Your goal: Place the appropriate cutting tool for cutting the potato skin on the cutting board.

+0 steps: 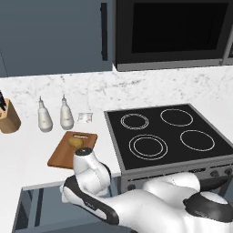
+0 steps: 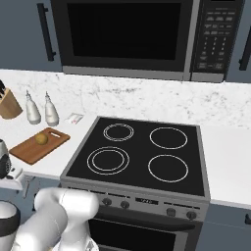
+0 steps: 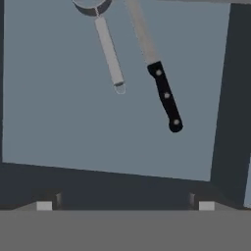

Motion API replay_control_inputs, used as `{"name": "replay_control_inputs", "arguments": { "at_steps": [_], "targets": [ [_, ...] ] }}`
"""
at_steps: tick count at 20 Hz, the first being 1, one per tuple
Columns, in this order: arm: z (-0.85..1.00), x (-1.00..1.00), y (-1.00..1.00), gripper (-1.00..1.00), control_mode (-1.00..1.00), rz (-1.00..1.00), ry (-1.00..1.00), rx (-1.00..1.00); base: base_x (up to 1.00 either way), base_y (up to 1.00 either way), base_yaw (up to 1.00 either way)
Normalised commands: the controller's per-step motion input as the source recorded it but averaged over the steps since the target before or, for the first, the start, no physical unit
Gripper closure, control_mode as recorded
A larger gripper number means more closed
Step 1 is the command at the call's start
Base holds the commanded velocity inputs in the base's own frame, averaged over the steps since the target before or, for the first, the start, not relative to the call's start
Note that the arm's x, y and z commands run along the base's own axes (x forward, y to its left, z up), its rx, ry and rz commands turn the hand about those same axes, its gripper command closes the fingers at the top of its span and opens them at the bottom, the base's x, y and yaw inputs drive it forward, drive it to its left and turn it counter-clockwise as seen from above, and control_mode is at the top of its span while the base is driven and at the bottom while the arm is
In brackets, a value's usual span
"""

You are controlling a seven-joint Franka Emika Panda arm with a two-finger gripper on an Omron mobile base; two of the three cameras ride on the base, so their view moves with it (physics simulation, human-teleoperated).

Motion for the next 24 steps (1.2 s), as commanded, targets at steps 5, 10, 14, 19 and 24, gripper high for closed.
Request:
{"name": "replay_control_inputs", "arguments": {
  "at_steps": [5, 10, 14, 19, 24],
  "targets": [
    [-0.53, 0.46, 0.22, -1.00, -1.00, -0.07, 0.14, 0.00, 0.00, 0.00, 0.00],
    [-0.58, 0.20, 0.20, -1.00, -1.00, -0.04, 0.12, -0.01, 0.00, 0.00, 0.00],
    [-0.57, 0.01, 0.11, -1.00, -1.00, 0.00, 0.08, -0.01, 0.00, 0.00, 0.00],
    [-0.44, 0.00, 0.04, -1.00, -1.00, 0.00, 0.08, -0.02, 0.00, 0.00, 0.00],
    [-0.21, -0.26, 0.00, -1.00, -1.00, 0.00, 0.07, 0.00, 0.00, 0.00, 0.00]
  ]
}}
